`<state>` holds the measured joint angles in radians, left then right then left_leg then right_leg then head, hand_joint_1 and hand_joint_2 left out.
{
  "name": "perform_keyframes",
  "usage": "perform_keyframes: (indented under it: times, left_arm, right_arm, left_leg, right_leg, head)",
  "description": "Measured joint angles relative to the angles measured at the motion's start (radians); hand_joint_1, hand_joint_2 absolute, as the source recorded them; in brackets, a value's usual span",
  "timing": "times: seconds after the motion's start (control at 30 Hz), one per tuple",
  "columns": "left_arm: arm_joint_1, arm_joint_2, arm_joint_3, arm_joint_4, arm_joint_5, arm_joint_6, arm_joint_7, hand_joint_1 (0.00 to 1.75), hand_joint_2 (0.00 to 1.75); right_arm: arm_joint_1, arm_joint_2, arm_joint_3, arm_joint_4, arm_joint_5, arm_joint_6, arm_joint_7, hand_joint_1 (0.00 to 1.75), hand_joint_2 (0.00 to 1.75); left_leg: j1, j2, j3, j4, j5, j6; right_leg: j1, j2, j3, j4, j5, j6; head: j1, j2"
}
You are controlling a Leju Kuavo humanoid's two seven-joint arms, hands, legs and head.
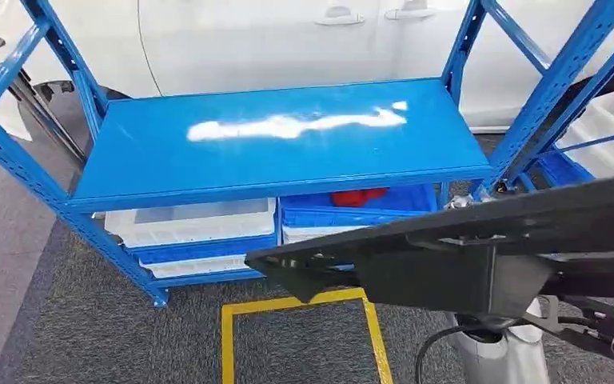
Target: Take the parts from the cabinet and place them on the table.
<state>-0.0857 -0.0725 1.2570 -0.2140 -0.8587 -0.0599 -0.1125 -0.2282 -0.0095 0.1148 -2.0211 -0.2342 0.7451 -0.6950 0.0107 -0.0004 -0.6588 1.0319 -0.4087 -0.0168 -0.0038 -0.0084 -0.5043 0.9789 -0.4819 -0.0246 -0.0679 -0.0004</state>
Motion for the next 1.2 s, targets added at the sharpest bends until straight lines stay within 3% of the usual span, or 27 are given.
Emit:
perform_keyframes:
  times: [0.03, 0.1, 0.13, 0.17, 0.23, 0.27, 0.3, 0.33, 0.4, 0.47, 0.5, 0.53, 0.6, 0.63, 0.67, 0.7, 0.77, 0.8, 0.83, 0.87, 0.93, 1.0, 1.03, 1.1, 1.13, 1.17, 1.2]
  left_arm:
    - [0.0, -0.003, 0.0, 0.0, -0.001, -0.003, 0.001, 0.0, 1.75]
    - [-0.001, -0.005, 0.0, 0.0, -0.003, -0.006, 0.001, 0.0, 1.75]
    - [-0.001, -0.005, 0.0, 0.0, -0.003, -0.008, 0.001, 0.0, 1.75]
    - [0.0, -0.005, 0.0, 0.0, -0.003, -0.01, 0.001, 0.0, 1.75]
    - [0.0, -0.005, 0.0, 0.0, -0.004, -0.015, -0.004, 0.0, 1.75]
    - [-0.001, -0.005, 0.0, 0.0, -0.004, -0.018, -0.009, 0.0, 1.75]
    - [-0.003, -0.005, 0.0, 0.0, -0.004, -0.02, -0.014, 0.0, 1.75]
    - [-0.006, -0.005, 0.0, 0.0, -0.005, -0.02, -0.018, 0.0, 1.75]
    - [-0.007, -0.005, 0.0, 0.0, -0.007, -0.021, -0.019, 0.0, 1.75]
    - [-0.003, -0.009, 0.0, 0.0, -0.007, -0.017, -0.012, 0.0, 1.75]
    - [-0.003, -0.01, 0.0, 0.0, -0.007, -0.016, -0.009, 0.0, 1.75]
    - [-0.003, -0.01, 0.0, 0.0, -0.007, -0.016, -0.008, 0.0, 1.75]
    - [-0.003, -0.01, 0.0, 0.0, -0.007, -0.016, -0.008, 0.0, 1.75]
    - [-0.002, -0.01, 0.0, 0.0, -0.007, -0.016, -0.007, 0.0, 1.75]
    - [-0.001, -0.01, 0.0, 0.0, -0.007, -0.016, -0.007, 0.0, 1.75]
    - [-0.001, -0.01, 0.0, 0.0, -0.007, -0.016, -0.007, 0.0, 1.75]
    - [-0.001, -0.012, 0.0, 0.0, -0.007, -0.016, -0.007, 0.0, 1.75]
    - [-0.001, -0.014, 0.0, 0.0, -0.007, -0.016, -0.006, 0.0, 1.75]
    - [-0.002, -0.014, 0.0, 0.0, -0.007, -0.016, -0.006, 0.0, 1.75]
    - [-0.002, -0.015, 0.0, 0.0, -0.008, -0.013, -0.005, 0.0, 1.75]
    - [-0.003, -0.015, 0.0, 0.0, -0.01, -0.01, -0.001, 0.0, 1.75]
    - [-0.002, -0.015, 0.0, 0.0, -0.012, -0.008, 0.002, 0.0, 1.75]
    - [-0.002, -0.015, 0.0, 0.0, -0.013, -0.008, 0.002, 0.0, 1.75]
    - [-0.003, -0.015, -0.001, 0.0, -0.018, -0.008, 0.002, 0.0, 1.75]
    - [-0.001, -0.015, 0.0, 0.0, -0.018, -0.008, 0.002, 0.0, 1.75]
    - [-0.001, -0.016, 0.0, 0.0, -0.018, -0.008, 0.002, 0.0, 1.75]
    - [0.0, -0.016, 0.0, 0.0, -0.018, -0.007, 0.002, 0.0, 1.75]
  right_arm:
    - [0.007, 0.006, -0.009, 0.0, 0.0, 0.008, 0.0, 1.75, 1.75]
    - [0.026, 0.01, -0.028, 0.0, -0.002, 0.023, 0.0, 1.75, 1.75]
    - [0.034, 0.013, -0.036, 0.0, -0.003, 0.037, 0.0, 1.75, 1.75]
    - [0.042, 0.018, -0.043, 0.0, -0.003, 0.049, 0.0, 1.75, 1.75]
    - [0.052, 0.031, -0.057, 0.001, 0.0, 0.072, 0.0, 1.75, 1.75]
    - [0.054, 0.04, -0.064, 0.002, 0.001, 0.081, 0.0, 1.75, 1.75]
    - [0.054, 0.049, -0.072, 0.003, 0.001, 0.087, 0.0, 1.75, 1.75]
    - [0.055, 0.056, -0.077, 0.003, 0.0, 0.093, 0.0, 1.75, 1.75]
    - [0.055, 0.067, -0.089, 0.009, -0.003, 0.104, 0.0, 1.75, 1.75]
    - [0.054, 0.074, -0.094, 0.016, -0.006, 0.107, 0.0, 1.75, 1.75]
    - [0.054, 0.074, -0.099, 0.021, -0.006, 0.107, 0.0, 1.75, 1.75]
    - [0.053, 0.074, -0.102, 0.024, -0.006, 0.107, 0.0, 1.75, 1.75]
    - [0.053, 0.074, -0.107, 0.032, -0.006, 0.107, 0.0, 1.75, 1.75]
    - [0.054, 0.074, -0.109, 0.036, -0.006, 0.107, 0.0, 1.75, 1.75]
    - [0.054, 0.075, -0.109, 0.04, -0.006, 0.107, 0.0, 1.75, 1.75]
    - [0.054, 0.075, -0.11, 0.042, -0.006, 0.107, 0.0, 1.75, 1.75]
    - [0.053, 0.075, -0.11, 0.046, -0.006, 0.106, 0.0, 1.75, 1.75]
    - [0.051, 0.076, -0.11, 0.046, -0.006, 0.106, 0.0, 1.75, 1.75]
    - [0.047, 0.076, -0.11, 0.049, -0.006, 0.103, 0.0, 1.75, 1.75]
    - [0.042, 0.076, -0.11, 0.051, -0.009, 0.096, -0.001, 1.75, 1.75]
    - [0.037, 0.076, -0.11, 0.057, -0.013, 0.083, 0.0, 1.75, 1.75]
    - [0.032, 0.076, -0.105, 0.06, -0.016, 0.066, 0.0, 1.75, 1.75]
    - [0.028, 0.076, -0.1, 0.06, -0.016, 0.056, 0.0, 1.75, 1.75]
    - [0.026, 0.075, -0.085, 0.06, -0.01, 0.037, 0.0, 1.75, 1.75]
    - [0.026, 0.075, -0.078, 0.06, -0.005, 0.028, 0.0, 1.75, 1.75]
    - [0.026, 0.075, -0.069, 0.06, -0.003, 0.017, 0.0, 1.75, 1.75]
    - [0.026, 0.075, -0.059, 0.06, -0.007, 0.012, 0.0, 1.75, 1.75]
  left_leg:
    - [0.002, 0.0, -0.018, 0.06, -0.069, -0.003]
    - [0.003, 0.0, -0.05, 0.216, -0.177, -0.009]
    - [0.003, 0.0, -0.054, 0.27, -0.186, -0.011]
    - [0.003, 0.0, -0.045, 0.293, -0.169, -0.011]
    - [0.002, 0.0, 0.025, 0.231, -0.089, -0.007]
    - [0.002, 0.0, 0.087, 0.152, -0.067, -0.002]
    - [0.001, -0.001, 0.154, 0.061, -0.082, 0.006]
    - [-0.006, 0.0, 0.214, -0.04, -0.127, 0.01]
    - [-0.01, -0.001, 0.206, -0.055, -0.133, 0.017]
    - [-0.007, 0.0, 0.199, -0.06, -0.112, 0.032]
    - [-0.003, 0.004, 0.191, -0.062, -0.101, 0.036]
    - [-0.003, 0.005, 0.182, -0.062, -0.093, 0.043]
    - [-0.003, 0.007, 0.157, -0.06, -0.072, 0.045]
    - [-0.003, 0.007, 0.145, -0.059, -0.064, 0.044]
    - [-0.003, 0.007, 0.136, -0.057, -0.056, 0.042]
    - [-0.003, 0.007, 0.127, -0.054, -0.051, 0.039]
    - [-0.001, 0.007, 0.111, -0.042, -0.046, 0.033]
    - [-0.001, 0.007, 0.106, -0.033, -0.046, 0.031]
    - [-0.008, 0.007, 0.096, -0.028, -0.045, 0.023]
    - [-0.007, 0.007, 0.092, -0.027, -0.041, 0.017]
    - [-0.006, 0.007, 0.091, -0.029, -0.034, 0.006]
    - [-0.001, 0.005, 0.084, -0.016, -0.045, -0.004]
    - [-0.001, 0.005, 0.068, 0.018, -0.075, -0.008]
    - [0.0, 0.005, 0.001, 0.176, -0.163, -0.014]
    - [0.0, 0.005, -0.03, 0.25, -0.191, -0.016]
    - [0.0, 0.005, -0.046, 0.291, -0.199, -0.016]
    - [0.0, 0.005, -0.034, 0.275, -0.18, -0.014]
  right_leg:
    - [0.0, 0.0, -0.014, 0.001, 0.012, -0.008]
    - [0.004, -0.001, -0.047, 0.002, 0.038, -0.008]
    - [0.005, -0.002, -0.065, 0.004, 0.05, -0.008]
    - [0.005, -0.002, -0.084, 0.008, 0.061, -0.007]
    - [0.006, -0.002, -0.121, 0.019, 0.081, -0.003]
    - [0.006, -0.001, -0.138, 0.025, 0.09, -0.001]
    - [0.006, -0.001, -0.147, 0.032, 0.099, 0.002]
    - [0.011, -0.001, -0.155, 0.037, 0.105, 0.009]
    - [0.006, -0.005, -0.156, 0.031, 0.119, 0.023]
    - [0.006, -0.005, -0.158, 0.026, 0.136, 0.036]
    - [-0.001, 0.001, -0.167, 0.042, 0.114, 0.04]
    - [-0.002, 0.002, -0.184, 0.083, 0.069, 0.047]
    - [-0.008, 0.003, -0.244, 0.261, -0.045, 0.061]
    - [-0.01, 0.003, -0.259, 0.322, -0.072, 0.065]
    - [-0.012, 0.003, -0.253, 0.34, -0.077, 0.068]
    - [-0.014, 0.003, -0.226, 0.314, -0.064, 0.069]
    - [-0.017, 0.003, -0.106, 0.148, -0.003, 0.067]
    - [-0.018, 0.003, -0.049, 0.059, 0.013, 0.064]
    - [-0.009, 0.004, -0.043, 0.038, -0.005, 0.053]
    - [-0.009, 0.006, -0.049, 0.038, 0.004, 0.041]
    - [-0.004, 0.006, -0.056, 0.041, 0.009, 0.03]
    - [-0.012, 0.002, -0.055, 0.029, 0.021, 0.012]
    - [-0.011, 0.002, -0.058, 0.027, 0.024, 0.006]
    - [-0.007, 0.002, -0.066, 0.027, 0.029, -0.003]
    - [-0.005, 0.001, -0.07, 0.028, 0.03, -0.004]
    - [-0.003, 0.01, -0.073, 0.029, 0.034, -0.003]
    - [-0.002, 0.015, -0.076, 0.029, 0.036, -0.002]
  head:
    - [0.0, 0.0]
    - [0.0, 0.0]
    - [0.0, 0.0]
    - [0.0, 0.0]
    - [0.0, 0.0]
    - [0.0, 0.0]
    - [0.0, 0.0]
    - [0.0, 0.0]
    - [0.0, 0.0]
    - [0.0, 0.0]
    - [0.0, 0.0]
    - [0.0, 0.0]
    - [0.0, 0.0]
    - [0.0, 0.0]
    - [0.0, 0.0]
    - [0.0, 0.0]
    - [0.0, 0.0]
    - [0.0, 0.0]
    - [0.0, 0.0]
    - [0.0, 0.0]
    - [0.0, 0.0]
    - [0.0, 0.0]
    - [0.0, 0.0]
    - [0.0, 0.0]
    - [0.0, 0.0]
    - [0.0, 0.0]
    - [0.0, 0.0]
